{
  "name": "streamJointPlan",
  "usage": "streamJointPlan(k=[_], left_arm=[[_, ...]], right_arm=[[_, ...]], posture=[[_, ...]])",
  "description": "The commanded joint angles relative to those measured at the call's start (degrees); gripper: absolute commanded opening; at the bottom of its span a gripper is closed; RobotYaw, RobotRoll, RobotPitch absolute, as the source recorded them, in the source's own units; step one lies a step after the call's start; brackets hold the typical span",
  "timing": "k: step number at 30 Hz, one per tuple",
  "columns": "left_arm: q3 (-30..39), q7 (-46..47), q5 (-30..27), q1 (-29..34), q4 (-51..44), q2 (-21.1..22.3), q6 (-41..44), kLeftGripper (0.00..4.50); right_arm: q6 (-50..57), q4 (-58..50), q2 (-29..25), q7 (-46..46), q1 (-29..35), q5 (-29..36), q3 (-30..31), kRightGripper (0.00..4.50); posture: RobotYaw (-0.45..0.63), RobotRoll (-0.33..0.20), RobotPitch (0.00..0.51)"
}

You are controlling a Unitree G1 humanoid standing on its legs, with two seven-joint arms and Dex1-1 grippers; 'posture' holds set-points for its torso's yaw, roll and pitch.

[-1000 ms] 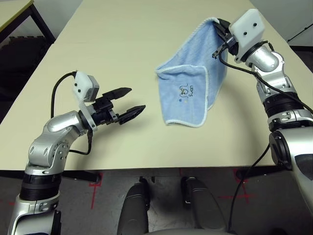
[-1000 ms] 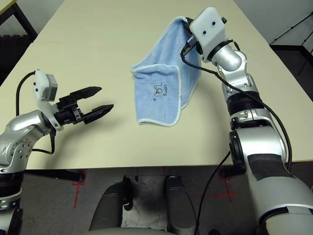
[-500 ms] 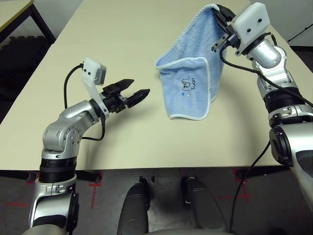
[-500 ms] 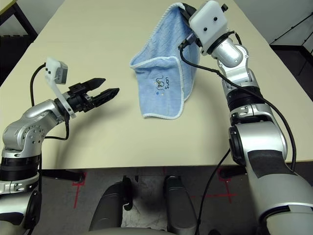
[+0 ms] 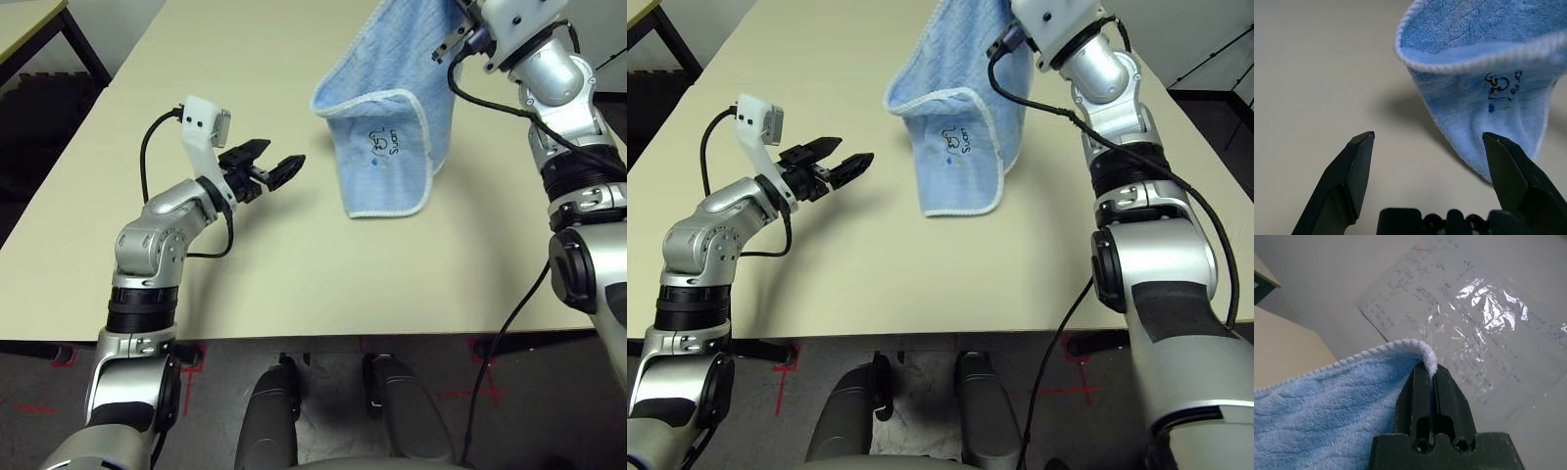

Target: Fold the towel and set it aside.

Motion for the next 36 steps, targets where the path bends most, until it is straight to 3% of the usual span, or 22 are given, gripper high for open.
streamJointPlan(k=[1, 6, 18, 24, 27, 36], left_arm=[[-0.60, 0.17, 1.22, -1.49, 1.62, -0.54, -0.75, 4.50], [-0.32, 0.89, 0.53, -4.30, 3.01, -1.48, 1.77, 4.50], [0.57, 9.65, -3.35, -3.88, 2.65, -13.73, 13.60, 4.50], [1.09, 12.54, -3.16, -4.23, 5.04, -17.43, 16.16, 4.50], [2.71, 14.43, -3.16, -5.93, 9.13, -19.60, 15.50, 4.50], [0.89, 14.14, 1.71, -11.73, 22.99, -23.90, 3.41, 4.50]], right_arm=[[-1.65, 1.23, -0.44, -0.23, -1.57, -0.34, 0.32, 0.05], [-2.49, 1.07, -0.04, 0.63, -0.66, -0.16, 0.55, 0.05], [-2.95, 0.52, -0.51, 0.70, 0.11, -0.20, 0.46, 0.05], [-2.54, -0.14, -0.65, 1.50, 0.98, 0.46, 0.19, 0.05], [-2.40, -0.70, -0.49, 1.82, 1.57, 0.78, 0.10, 0.05], [-2.05, -1.63, -0.14, 2.09, 2.24, 0.92, 0.02, 0.05]], posture=[[-0.16, 0.000, 0.176], [-0.16, 0.000, 0.176], [-0.17, 0.000, 0.169], [-0.17, 0.000, 0.166], [-0.18, 0.000, 0.163], [-0.19, 0.000, 0.154]])
